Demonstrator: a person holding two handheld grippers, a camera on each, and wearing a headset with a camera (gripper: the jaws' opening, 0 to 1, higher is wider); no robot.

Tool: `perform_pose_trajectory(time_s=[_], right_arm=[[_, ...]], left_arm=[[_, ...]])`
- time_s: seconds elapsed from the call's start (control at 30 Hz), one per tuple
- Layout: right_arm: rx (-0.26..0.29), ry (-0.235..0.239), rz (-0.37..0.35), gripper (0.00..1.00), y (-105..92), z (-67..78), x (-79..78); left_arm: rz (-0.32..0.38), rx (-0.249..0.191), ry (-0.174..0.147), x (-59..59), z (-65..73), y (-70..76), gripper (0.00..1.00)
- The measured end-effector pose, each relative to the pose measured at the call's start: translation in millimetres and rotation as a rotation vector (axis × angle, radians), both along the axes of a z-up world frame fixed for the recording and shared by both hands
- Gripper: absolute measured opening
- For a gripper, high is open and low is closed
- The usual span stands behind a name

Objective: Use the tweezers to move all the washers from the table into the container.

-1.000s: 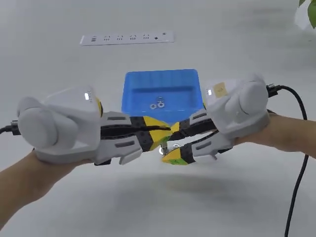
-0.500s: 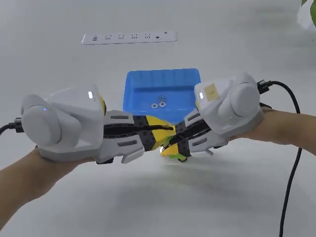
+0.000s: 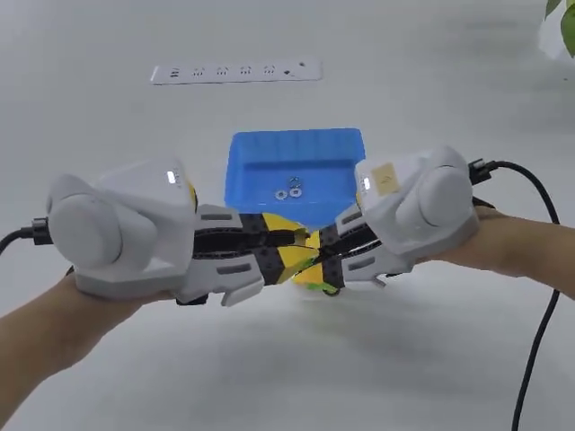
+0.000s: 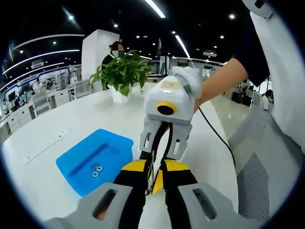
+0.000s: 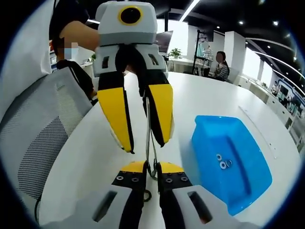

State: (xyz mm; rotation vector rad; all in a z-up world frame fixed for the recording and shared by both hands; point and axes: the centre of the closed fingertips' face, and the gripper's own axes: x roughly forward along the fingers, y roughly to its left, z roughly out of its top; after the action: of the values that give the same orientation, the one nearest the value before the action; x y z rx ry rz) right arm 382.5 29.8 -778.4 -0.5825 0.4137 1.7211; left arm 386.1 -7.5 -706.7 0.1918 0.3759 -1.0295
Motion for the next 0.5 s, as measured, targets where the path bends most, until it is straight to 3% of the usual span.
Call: perform_pose_trajectory(time_s=[0.23, 0.5], right_arm=[[0.002, 0.003, -0.008, 0.1, -0.6, 2.0, -0.8], [0.02, 0.0, -0.033, 0.09, -1.8, 13.6, 0.3]], left_arm=[[0.004, 0.004, 0.006, -6.1, 2.8, 4.3, 0.26], [0.027, 0.015, 0.012, -25.7, 8.2, 12.7, 0.33]])
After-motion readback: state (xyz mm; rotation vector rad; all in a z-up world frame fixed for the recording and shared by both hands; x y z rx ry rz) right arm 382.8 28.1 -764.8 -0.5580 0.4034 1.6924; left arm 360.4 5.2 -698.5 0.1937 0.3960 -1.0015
